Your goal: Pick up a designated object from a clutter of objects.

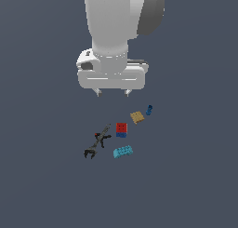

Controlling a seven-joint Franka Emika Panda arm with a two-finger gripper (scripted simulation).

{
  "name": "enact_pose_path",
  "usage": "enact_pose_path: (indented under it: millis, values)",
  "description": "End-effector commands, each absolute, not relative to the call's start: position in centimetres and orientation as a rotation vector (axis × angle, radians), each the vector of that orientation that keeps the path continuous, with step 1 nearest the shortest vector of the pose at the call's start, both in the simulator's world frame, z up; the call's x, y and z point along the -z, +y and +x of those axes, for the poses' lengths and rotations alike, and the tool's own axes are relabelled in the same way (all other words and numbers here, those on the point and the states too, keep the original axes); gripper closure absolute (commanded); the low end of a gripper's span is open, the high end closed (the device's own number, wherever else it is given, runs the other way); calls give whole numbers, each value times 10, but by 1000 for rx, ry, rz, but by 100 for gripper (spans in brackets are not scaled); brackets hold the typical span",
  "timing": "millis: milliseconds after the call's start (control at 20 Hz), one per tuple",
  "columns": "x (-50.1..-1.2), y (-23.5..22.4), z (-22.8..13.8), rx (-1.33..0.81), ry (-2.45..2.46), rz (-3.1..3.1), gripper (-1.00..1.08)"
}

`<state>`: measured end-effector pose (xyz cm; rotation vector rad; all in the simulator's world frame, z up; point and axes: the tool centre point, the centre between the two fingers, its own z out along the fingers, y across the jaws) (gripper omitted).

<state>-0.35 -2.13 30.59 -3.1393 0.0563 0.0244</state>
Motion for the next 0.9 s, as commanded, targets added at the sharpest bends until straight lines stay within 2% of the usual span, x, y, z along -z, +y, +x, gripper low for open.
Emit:
enact_pose_path:
  millis: [0, 850]
  values:
    - [-306, -21, -4, -24, 56, -3139, -92]
    - [-310, -19, -4, -3, 127, -3105, -92]
